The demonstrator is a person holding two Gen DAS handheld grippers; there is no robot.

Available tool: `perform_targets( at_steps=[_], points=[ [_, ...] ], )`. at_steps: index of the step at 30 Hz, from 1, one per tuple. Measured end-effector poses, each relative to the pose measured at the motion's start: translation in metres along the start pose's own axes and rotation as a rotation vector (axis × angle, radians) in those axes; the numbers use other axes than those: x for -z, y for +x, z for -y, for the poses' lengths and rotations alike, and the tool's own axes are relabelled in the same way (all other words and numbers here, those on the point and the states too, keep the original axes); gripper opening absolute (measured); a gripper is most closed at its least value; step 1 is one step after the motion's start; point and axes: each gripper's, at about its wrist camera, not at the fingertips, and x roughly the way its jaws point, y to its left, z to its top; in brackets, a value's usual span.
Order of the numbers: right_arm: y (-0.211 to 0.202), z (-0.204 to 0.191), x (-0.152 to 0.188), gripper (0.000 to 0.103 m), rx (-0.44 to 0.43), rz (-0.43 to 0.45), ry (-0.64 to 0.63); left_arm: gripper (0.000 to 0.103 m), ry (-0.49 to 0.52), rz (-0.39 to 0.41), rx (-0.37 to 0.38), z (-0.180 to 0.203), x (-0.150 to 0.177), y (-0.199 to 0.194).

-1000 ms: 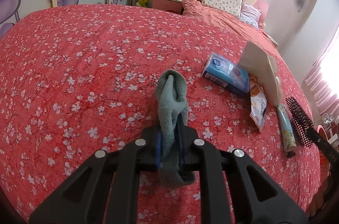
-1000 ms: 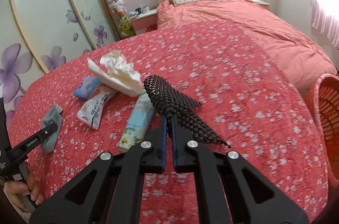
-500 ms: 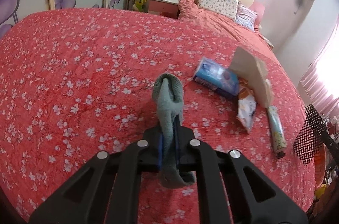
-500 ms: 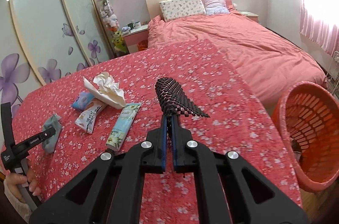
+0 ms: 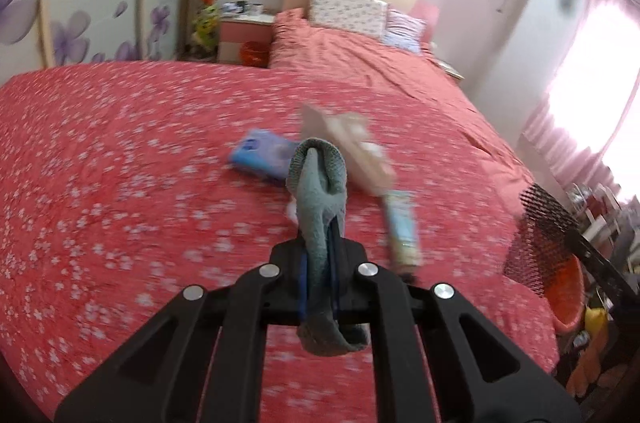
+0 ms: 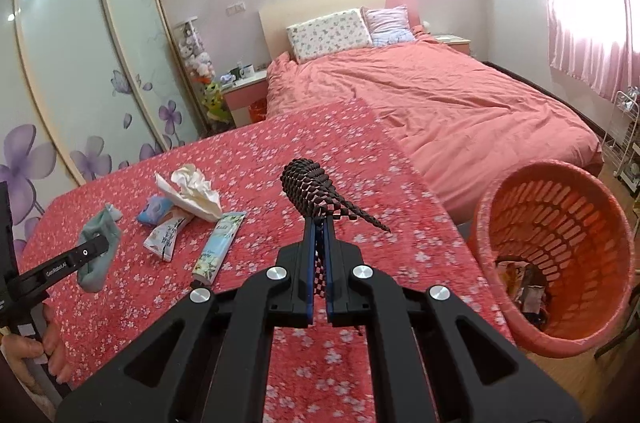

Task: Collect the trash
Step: 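Carry the sock and black mesh pad over the orange basket, then open both tools to drop the sock and mesh pad into the basket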

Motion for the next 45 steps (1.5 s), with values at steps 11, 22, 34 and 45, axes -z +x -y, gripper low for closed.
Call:
perform_targets(
  at_steps=[11,22,34,45],
  points=[
    [-0.029,0.038,-0.002,0.004,0.057,0.063,0.055,0.009,0.146,-0.025,0.182,0.113,0.005,-0.001],
    [-0.057,0.103,-0.007,0.004,0.139,0.123,0.15,0.009,0.268,-0.061,0.319,0.211,0.019,0.013],
    [-0.07,0.166,-0.003,0.004,0.209,0.144,0.243,0.009,0.335,-0.148,0.429,0.291,0.037,0.047],
    [-0.064,0.198,0.0,0.004,0.236,0.137,0.317,0.009,0.376,-0.202,0.497,0.339,0.054,0.077]
  ],
)
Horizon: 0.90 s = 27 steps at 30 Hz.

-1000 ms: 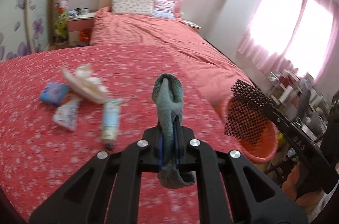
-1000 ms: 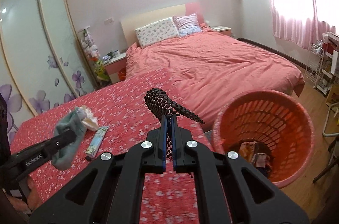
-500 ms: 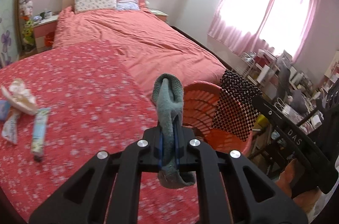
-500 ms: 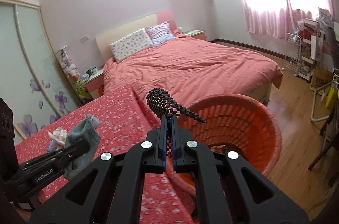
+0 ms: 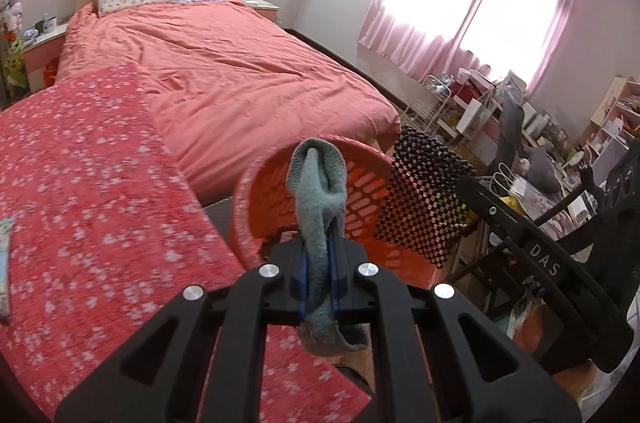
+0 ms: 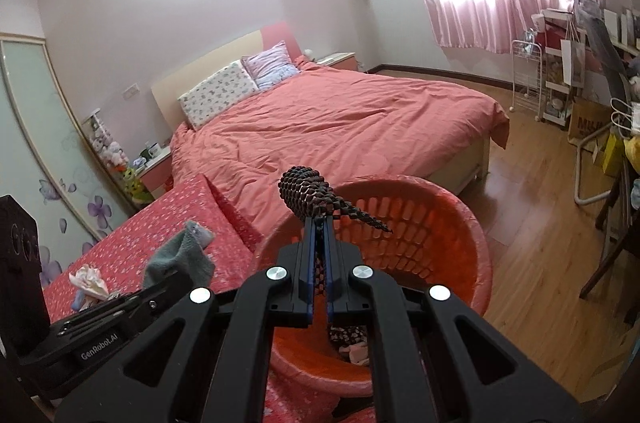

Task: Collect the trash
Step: 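Open both tools to drop the sock and mesh pad into the basket, then move both tools back toward the items on the bed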

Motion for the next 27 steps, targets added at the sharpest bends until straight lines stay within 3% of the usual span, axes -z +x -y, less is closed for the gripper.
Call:
perform_targets(
  at_steps=[5,8,9,11,13,20,27],
  points=[
    [0.01,0.015,-0.004,0.004,-0.011,-0.028,0.048,0.011,0.005,-0.023,0.012,0.008,-0.002,0.021],
    [0.019,0.023,-0.003,0.007,-0.021,-0.069,0.086,0.023,0.008,-0.037,0.001,0.01,-0.001,0.031],
    [0.022,0.027,-0.002,0.01,-0.023,-0.079,0.095,0.028,0.008,-0.041,-0.003,0.01,0.0,0.034],
    [0.025,0.032,0.001,0.032,-0.027,-0.096,0.118,0.034,0.001,-0.049,-0.011,0.007,0.0,0.039],
    [0.026,0.033,0.005,0.039,-0.018,-0.102,0.117,0.038,-0.002,-0.05,-0.027,0.003,0.002,0.04],
    [0.025,0.029,0.007,0.039,0.009,-0.115,0.092,0.049,0.01,-0.016,-0.13,-0.018,0.013,0.023],
    [0.019,0.007,0.009,0.039,0.058,-0.09,-0.01,0.055,0.017,0.025,-0.246,-0.052,0.023,-0.011]
  ],
)
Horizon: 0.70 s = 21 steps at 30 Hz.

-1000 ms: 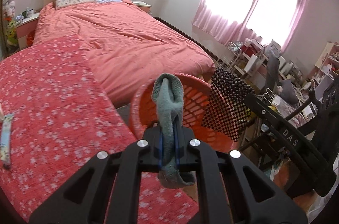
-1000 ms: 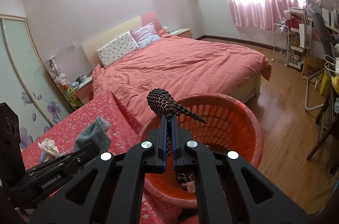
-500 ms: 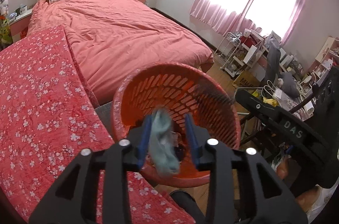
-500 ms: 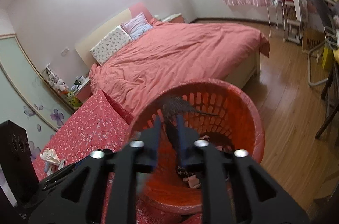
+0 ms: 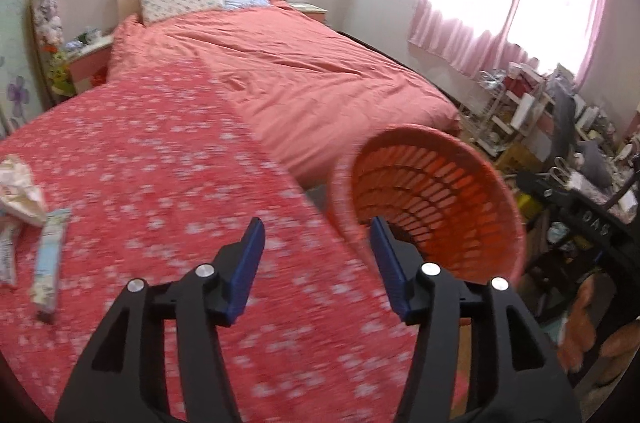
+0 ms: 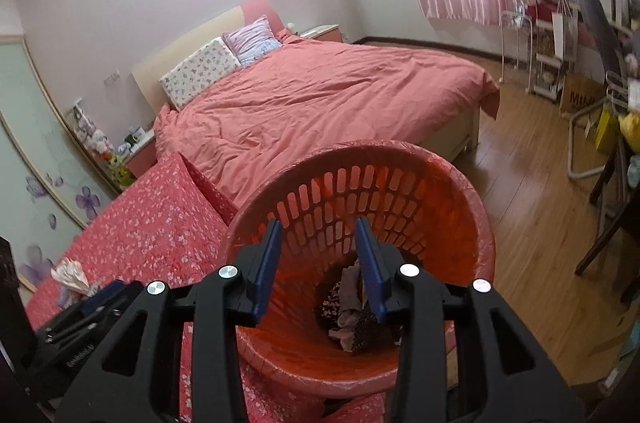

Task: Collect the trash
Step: 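Move both tools back toward the items on the bed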

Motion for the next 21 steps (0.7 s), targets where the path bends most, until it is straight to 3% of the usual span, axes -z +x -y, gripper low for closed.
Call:
perform_targets(
  at_steps=[9,21],
  points=[
    [-0.002,-0.043,0.013,0.041,-0.01,-0.009,-0.11,0.056,-0.074,0.012,-0.145,-0.075,0.02,-0.03],
    [0.0,-0.097,0.034,0.041,-0.069,-0.05,-0.208,0.058,-0.255,0.051,-0.323,-0.19,0.048,-0.079]
  ],
)
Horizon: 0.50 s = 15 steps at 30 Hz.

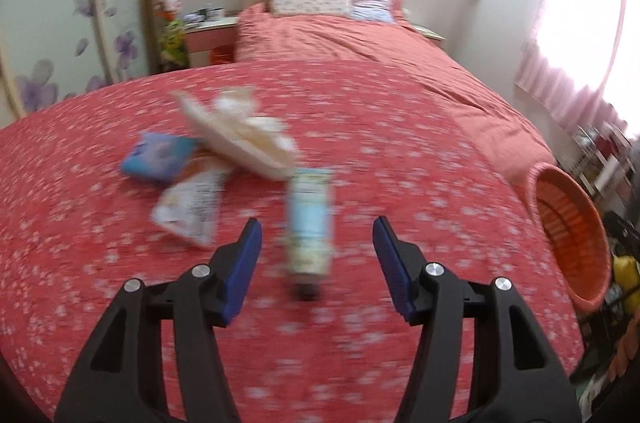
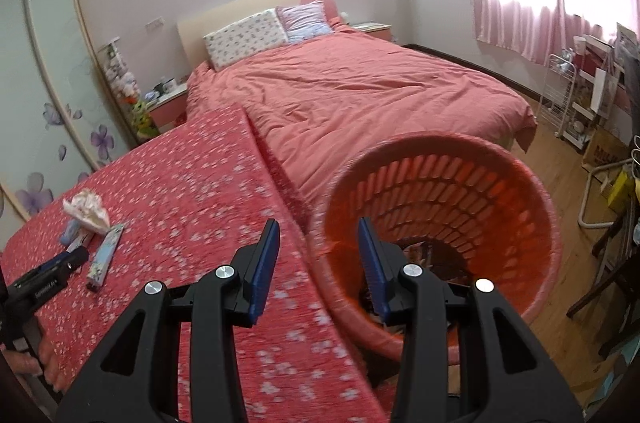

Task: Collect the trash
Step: 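Move both tools back toward the items on the bed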

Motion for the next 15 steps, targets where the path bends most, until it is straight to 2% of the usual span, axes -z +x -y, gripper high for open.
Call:
perform_targets(
  at_steps=[7,15],
  points=[
    [0.012,-0.05,0.012,0.041,-0.049,-0.039,-0.068,0.059,-0.099,0.001,-0.086,-0.06,-0.002,0.004],
    [0.021,-0.086,0.022,0.041,-0.089,-0.071,-0.134,0.059,-0.147,-0.051,-0.092,-0.084,-0.009,0.032]
  ],
)
